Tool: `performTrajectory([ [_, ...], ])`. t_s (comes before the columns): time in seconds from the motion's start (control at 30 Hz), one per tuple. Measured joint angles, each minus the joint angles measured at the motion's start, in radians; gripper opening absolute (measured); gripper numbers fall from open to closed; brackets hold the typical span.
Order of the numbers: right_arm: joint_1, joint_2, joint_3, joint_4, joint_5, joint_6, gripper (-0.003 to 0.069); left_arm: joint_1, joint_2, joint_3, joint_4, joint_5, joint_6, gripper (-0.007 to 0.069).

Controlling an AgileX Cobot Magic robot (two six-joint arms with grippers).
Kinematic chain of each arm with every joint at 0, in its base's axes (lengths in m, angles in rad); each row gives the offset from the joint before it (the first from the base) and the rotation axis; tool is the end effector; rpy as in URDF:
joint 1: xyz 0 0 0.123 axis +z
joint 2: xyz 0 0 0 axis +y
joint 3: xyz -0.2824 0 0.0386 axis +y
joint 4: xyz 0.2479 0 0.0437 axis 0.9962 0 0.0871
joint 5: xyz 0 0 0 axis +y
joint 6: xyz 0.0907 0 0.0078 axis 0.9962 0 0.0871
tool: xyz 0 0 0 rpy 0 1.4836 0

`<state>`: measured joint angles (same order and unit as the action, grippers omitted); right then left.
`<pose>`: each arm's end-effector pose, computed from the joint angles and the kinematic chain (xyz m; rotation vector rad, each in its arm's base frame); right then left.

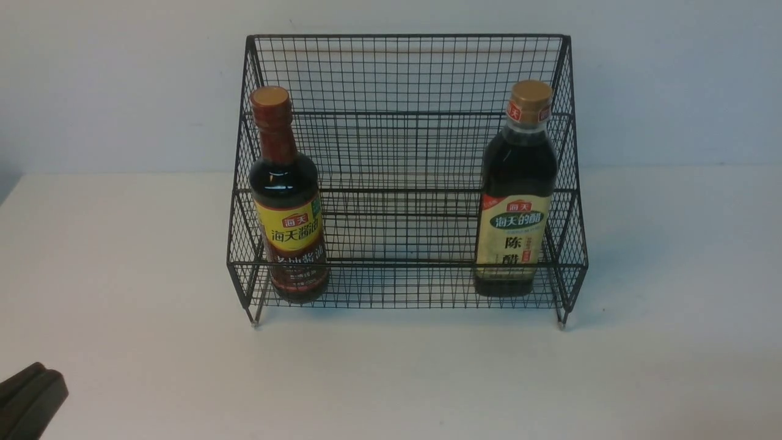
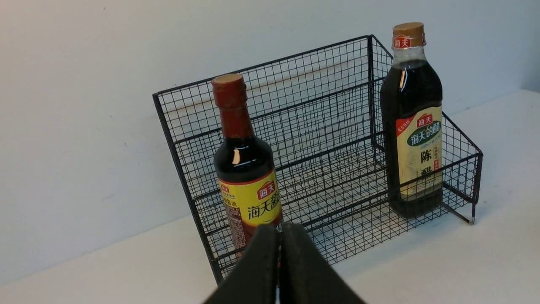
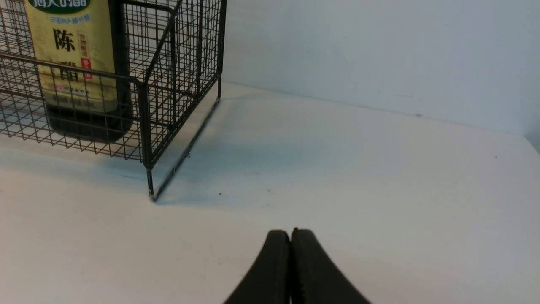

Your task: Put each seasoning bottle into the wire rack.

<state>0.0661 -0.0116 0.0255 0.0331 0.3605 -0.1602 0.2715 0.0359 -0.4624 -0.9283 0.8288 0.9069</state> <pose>0.0527 0.0046 0.1727 -0.1892 1.8483 -0.0330 0.0145 -0.0518 0.3092 0.3982 1.5767 -0.1746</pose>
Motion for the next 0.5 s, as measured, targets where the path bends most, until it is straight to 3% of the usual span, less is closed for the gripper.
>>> performTrajectory([
  [0.37,0.0,0.0,0.0,0.0,0.0,-0.001,-0.0015,0.0,-0.028,0.017,0.024,-0.075,-0.005,-0.0005],
  [0.5,0.0,0.0,0.0,0.001,0.001,-0.001,-0.0015,-0.029,-0.054,0.098,0.133,-0.189,-0.103,-0.0005],
])
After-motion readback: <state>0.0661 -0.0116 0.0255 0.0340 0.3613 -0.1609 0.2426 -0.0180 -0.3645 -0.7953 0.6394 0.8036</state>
